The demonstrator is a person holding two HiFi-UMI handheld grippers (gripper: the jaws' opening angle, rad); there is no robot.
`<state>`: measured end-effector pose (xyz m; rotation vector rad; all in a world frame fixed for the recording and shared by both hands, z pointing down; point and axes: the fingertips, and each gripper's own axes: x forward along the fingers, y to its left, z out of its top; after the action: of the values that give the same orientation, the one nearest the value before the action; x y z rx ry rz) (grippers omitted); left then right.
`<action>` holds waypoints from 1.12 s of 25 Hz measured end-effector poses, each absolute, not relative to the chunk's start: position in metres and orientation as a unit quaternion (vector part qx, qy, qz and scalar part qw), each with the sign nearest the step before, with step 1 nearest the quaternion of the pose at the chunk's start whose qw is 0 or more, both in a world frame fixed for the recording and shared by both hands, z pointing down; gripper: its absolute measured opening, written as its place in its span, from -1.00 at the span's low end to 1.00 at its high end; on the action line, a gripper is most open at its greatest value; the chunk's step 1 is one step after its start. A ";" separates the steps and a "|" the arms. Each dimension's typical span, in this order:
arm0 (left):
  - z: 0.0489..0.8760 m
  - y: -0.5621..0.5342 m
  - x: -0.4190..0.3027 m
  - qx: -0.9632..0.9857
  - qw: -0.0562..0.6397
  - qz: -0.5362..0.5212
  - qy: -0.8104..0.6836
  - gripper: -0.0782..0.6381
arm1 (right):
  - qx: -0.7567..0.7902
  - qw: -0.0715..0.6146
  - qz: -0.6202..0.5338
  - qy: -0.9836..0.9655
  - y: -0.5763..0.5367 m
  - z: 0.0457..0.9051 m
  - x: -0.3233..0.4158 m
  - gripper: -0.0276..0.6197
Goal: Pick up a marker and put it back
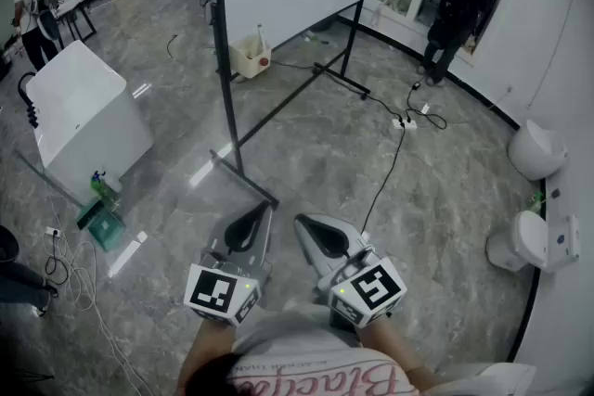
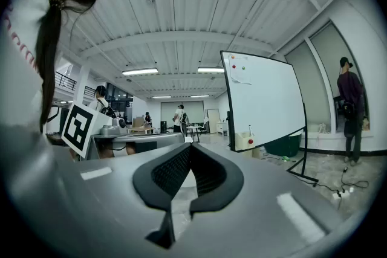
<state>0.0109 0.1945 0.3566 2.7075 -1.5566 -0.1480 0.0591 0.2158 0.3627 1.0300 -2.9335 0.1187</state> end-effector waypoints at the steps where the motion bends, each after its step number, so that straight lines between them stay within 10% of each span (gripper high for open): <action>1: 0.358 0.194 0.013 0.865 0.008 -0.046 -0.500 -0.78 | 0.331 0.017 0.037 -0.943 0.214 0.363 0.060 -0.91; 28: 0.354 -0.005 -0.055 0.863 0.014 -0.070 -0.501 -0.78 | 0.335 0.041 0.037 -0.941 0.011 0.368 -0.014 -0.91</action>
<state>-0.0555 -0.0048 0.3537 2.6867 -1.5588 -0.2179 -0.0142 0.0107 0.3683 1.0262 -2.8800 0.1123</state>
